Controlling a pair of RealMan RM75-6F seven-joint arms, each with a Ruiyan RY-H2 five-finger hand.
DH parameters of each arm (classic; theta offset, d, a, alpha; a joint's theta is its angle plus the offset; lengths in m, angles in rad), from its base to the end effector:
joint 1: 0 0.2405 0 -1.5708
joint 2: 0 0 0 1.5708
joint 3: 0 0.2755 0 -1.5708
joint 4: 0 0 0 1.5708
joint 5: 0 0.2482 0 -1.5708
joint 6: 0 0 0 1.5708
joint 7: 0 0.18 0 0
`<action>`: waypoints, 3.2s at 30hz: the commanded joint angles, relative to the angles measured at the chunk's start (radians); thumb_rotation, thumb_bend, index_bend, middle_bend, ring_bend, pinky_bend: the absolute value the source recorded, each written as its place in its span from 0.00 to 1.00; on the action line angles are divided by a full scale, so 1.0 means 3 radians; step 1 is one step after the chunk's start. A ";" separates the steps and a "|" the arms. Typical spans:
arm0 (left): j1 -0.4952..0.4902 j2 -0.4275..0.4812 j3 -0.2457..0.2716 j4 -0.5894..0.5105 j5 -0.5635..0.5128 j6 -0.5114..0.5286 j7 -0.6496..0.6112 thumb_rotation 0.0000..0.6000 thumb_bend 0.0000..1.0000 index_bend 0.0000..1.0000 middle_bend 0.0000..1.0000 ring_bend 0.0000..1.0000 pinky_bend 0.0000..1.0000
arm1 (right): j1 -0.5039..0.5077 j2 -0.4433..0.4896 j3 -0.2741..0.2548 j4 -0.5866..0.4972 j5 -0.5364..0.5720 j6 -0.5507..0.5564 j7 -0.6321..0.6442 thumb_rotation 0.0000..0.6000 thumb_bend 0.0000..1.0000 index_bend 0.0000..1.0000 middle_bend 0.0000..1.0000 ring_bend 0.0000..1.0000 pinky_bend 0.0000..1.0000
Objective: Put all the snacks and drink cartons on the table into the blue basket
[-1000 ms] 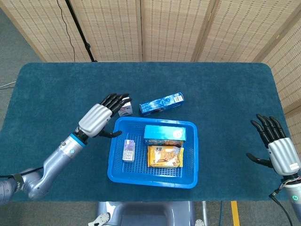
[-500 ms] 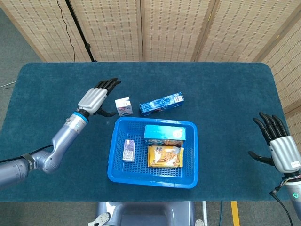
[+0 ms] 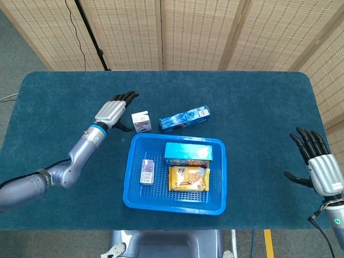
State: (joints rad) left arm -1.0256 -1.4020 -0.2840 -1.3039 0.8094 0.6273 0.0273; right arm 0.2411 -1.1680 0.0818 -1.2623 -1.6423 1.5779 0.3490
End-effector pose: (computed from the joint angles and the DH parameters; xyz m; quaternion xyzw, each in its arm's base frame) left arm -0.1090 0.5162 -0.0042 -0.6824 -0.4939 -0.3860 0.3761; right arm -0.3399 -0.2880 0.1673 0.6300 -0.2936 0.4995 0.5171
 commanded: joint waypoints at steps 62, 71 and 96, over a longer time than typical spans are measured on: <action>0.0581 0.0656 0.0210 -0.1729 0.1173 0.1356 0.0156 1.00 0.38 0.60 0.48 0.49 0.51 | 0.0004 -0.0008 -0.0002 -0.0001 0.0022 -0.0034 0.0003 1.00 0.00 0.00 0.00 0.00 0.00; 0.0634 0.0566 0.0372 -0.1761 0.1288 0.1292 0.0354 1.00 0.38 0.59 0.48 0.48 0.51 | 0.0006 -0.0005 0.0000 -0.0006 0.0012 -0.0027 0.0012 1.00 0.00 0.00 0.00 0.00 0.00; 0.0720 0.0692 0.0214 -0.1665 0.1395 0.1179 -0.0171 1.00 0.20 0.00 0.00 0.00 0.00 | 0.0006 -0.0010 0.0000 0.0010 0.0023 -0.0042 0.0005 1.00 0.00 0.00 0.00 0.00 0.00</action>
State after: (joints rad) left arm -0.8152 -1.2003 -0.2170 -1.8052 1.2264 0.9749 -0.0202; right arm 0.2426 -1.1708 0.0817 -1.2597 -1.6355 1.5659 0.3508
